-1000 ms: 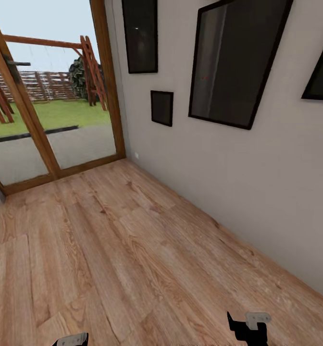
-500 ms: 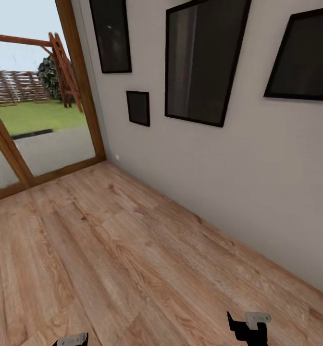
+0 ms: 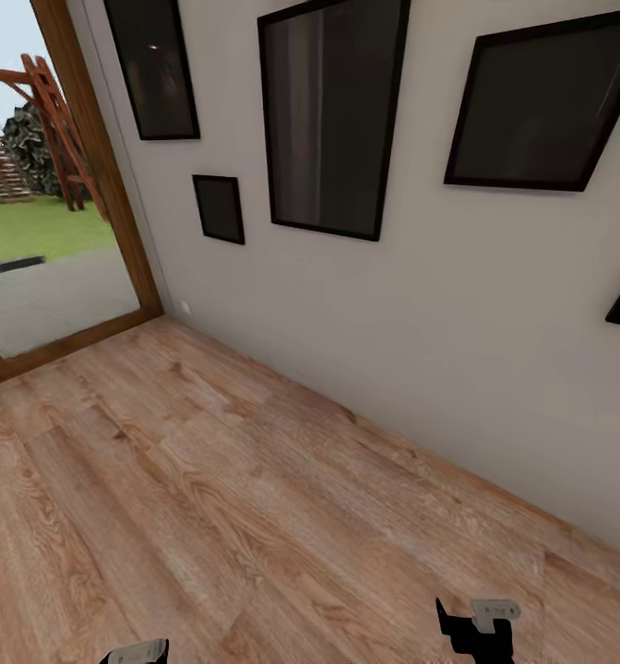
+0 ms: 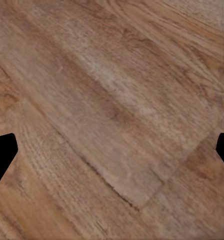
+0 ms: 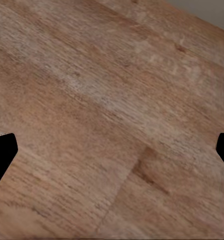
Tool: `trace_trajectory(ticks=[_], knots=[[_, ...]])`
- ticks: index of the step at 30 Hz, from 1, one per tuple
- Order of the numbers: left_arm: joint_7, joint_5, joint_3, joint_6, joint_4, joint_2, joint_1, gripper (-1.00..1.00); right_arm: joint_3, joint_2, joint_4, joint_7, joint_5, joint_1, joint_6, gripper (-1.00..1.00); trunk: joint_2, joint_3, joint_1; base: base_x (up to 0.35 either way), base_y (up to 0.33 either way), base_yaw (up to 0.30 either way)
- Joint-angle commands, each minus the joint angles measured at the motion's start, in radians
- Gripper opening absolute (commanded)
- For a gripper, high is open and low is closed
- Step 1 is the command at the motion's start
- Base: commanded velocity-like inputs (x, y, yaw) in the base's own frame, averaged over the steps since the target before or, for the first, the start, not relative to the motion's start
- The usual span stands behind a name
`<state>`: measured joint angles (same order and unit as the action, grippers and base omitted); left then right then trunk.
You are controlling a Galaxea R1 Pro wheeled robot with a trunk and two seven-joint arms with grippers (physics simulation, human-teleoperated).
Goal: Pick up the two gym shoes and the two sandals from the corridor floor and place them onto the hallstand (shoe rack) in the corridor, making sure they are on the rack and not on the floor. Arrange them so the two gym shoes are next to each other and the two sandals are next to each other.
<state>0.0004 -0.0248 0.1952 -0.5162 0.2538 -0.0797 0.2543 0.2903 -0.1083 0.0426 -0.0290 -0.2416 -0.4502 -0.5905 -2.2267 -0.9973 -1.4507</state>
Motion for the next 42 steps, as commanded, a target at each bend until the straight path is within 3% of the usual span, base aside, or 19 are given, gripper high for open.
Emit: trace_trajectory(ticks=[1, 42], knots=[[0.000, -0.003, 0.003, -0.003, -0.001, 0.000, 0.000, 1.00, 0.009, 0.000, -0.001, -0.003, -0.007, -0.001, -0.003, 1.00, 0.000, -0.001, 0.000, 0.000, 0.000, -0.269], [-0.002, -0.014, -0.002, -0.028, -0.016, 0.000, 0.000, 1.00, 0.009, 0.001, -0.001, -0.003, -0.006, -0.001, -0.003, 1.00, 0.000, -0.001, 0.000, 0.000, 0.000, -0.270]])
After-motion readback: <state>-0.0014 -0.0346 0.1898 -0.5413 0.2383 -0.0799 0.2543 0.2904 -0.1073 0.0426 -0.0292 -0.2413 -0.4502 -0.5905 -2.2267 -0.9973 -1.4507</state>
